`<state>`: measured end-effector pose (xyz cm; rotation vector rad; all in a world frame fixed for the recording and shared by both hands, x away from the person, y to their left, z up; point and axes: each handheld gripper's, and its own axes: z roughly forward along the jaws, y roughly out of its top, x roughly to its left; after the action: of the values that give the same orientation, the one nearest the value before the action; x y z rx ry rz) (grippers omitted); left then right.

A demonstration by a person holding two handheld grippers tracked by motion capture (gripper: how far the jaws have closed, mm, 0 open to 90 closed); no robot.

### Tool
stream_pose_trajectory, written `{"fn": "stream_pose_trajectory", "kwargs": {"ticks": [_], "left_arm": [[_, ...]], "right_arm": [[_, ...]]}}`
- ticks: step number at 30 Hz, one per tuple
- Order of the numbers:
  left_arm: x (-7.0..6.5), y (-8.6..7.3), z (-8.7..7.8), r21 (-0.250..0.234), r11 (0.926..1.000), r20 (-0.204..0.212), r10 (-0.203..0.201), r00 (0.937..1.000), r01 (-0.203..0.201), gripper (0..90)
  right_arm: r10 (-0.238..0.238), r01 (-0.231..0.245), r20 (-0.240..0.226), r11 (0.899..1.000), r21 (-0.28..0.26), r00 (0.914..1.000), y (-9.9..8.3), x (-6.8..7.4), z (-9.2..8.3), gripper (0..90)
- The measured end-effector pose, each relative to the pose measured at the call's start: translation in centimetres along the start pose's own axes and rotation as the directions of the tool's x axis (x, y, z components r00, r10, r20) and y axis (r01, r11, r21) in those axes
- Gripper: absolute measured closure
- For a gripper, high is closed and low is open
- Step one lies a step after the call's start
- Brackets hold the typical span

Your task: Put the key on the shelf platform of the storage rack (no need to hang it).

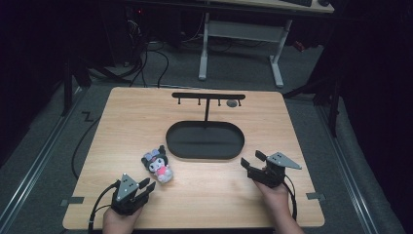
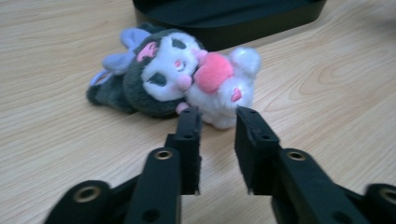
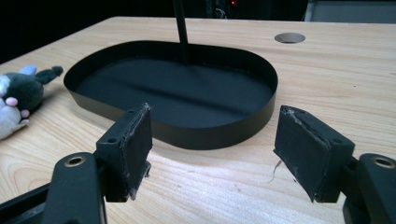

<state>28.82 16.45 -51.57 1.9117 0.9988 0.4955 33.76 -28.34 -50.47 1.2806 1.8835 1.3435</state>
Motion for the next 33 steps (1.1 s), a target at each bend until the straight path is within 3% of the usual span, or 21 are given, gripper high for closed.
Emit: {"fn": "stream_pose_trajectory", "kwargs": {"ticks": [3, 7, 15, 20, 33], "left_arm": [[-0.4, 0.3, 0.6, -0.01, 0.9997, -0.037, -0.023, 0.999, 0.023, 47.4], [-0.9, 0.8, 1.7, -0.007, 0.9997, -0.024, -0.025, 0.9994, 0.025, 38.9], [-1.2, 1.2, 3.3, 0.04, 0.9992, -0.032, 0.007, 0.9994, -0.005, 53.5], [-1.0, 1.3, 3.4, 0.042, 0.9991, -0.022, 0.006, 0.9997, -0.005, 70.9], [0.3, 0.5, 1.7, 0.04, 0.9988, -0.015, -0.026, 0.9995, 0.027, 75.4]], "right_arm": [[-0.005, 0.005, 0.005, 1.0, -0.001, 1.0, -0.1, 0.0, -0.3, 27.5], [-0.01, 0.01, 0.014, 1.0, -0.002, 0.9998, -0.4, -0.1, -1.1, 27.5], [-0.002, 0.002, 0.051, 1.0, -0.005, 0.9987, -1.0, -0.8, -2.8, 27.4], [-0.002, 0.002, 0.061, 1.0, -0.007, 0.9981, -1.2, -0.8, -3.4, 27.5], [-0.024, 0.024, 0.026, 1.0, -0.011, 0.9994, -0.6, 0.1, -2.0, 28.2]]}}
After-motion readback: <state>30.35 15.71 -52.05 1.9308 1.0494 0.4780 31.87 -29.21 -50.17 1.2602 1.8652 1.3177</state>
